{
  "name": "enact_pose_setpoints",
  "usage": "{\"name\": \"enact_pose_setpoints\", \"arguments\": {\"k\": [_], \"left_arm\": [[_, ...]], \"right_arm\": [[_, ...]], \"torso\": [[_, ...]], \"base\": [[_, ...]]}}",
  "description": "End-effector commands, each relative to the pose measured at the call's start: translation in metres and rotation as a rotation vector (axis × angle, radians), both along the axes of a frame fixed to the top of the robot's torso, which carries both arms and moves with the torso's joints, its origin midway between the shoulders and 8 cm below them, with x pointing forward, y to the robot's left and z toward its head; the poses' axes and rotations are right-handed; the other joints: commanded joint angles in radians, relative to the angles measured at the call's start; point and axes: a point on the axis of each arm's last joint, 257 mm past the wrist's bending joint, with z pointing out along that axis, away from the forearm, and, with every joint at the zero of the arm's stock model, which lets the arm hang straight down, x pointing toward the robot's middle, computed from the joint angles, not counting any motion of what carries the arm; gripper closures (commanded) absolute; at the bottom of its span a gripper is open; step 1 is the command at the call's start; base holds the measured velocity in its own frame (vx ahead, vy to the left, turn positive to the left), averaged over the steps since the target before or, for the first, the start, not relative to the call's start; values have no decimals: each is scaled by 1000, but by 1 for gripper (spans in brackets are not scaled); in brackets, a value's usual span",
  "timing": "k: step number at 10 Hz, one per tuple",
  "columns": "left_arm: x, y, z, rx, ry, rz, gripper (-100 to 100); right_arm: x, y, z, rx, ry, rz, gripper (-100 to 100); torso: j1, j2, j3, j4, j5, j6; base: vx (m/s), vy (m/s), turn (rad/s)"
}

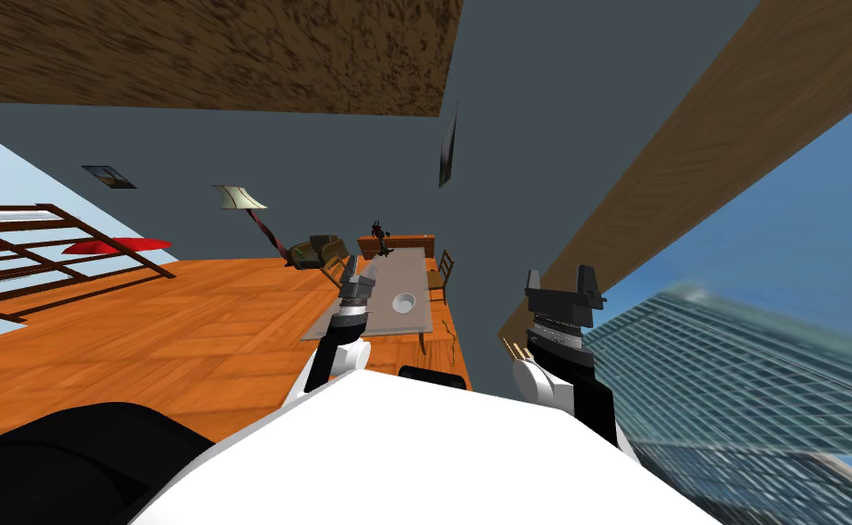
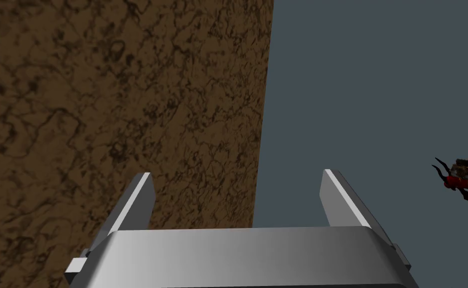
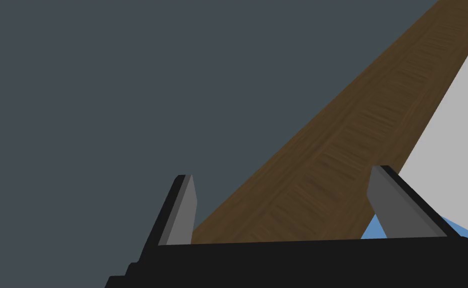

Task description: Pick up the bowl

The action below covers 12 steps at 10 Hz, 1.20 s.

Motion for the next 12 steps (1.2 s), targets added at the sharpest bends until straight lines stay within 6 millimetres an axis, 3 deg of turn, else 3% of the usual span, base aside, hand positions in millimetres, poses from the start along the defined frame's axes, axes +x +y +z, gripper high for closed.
{"name": "enact_pose_setpoints", "arguments": {"k": [1, 8, 12], "left_arm": [[9, -3, -8, 4, 26, -26, -100], [83, -6, -80, -98, 236, -135, -100], [110, -6, -115, -147, 328, -155, -100]], "right_arm": [[0, 0, 0, 0, 0, 0, 0], [0, 0, 0, 0, 0, 0, 0], [0, 0, 0, 0, 0, 0, 0]], "torso": [[0, 0, 0, 0, 0, 0], [5, 7, 4, 1, 1, 0], [3, 3, 2, 1, 1, 0]], "base": [[-27, 17, 25], [-77, 63, 36], [-39, 40, 22]]}}
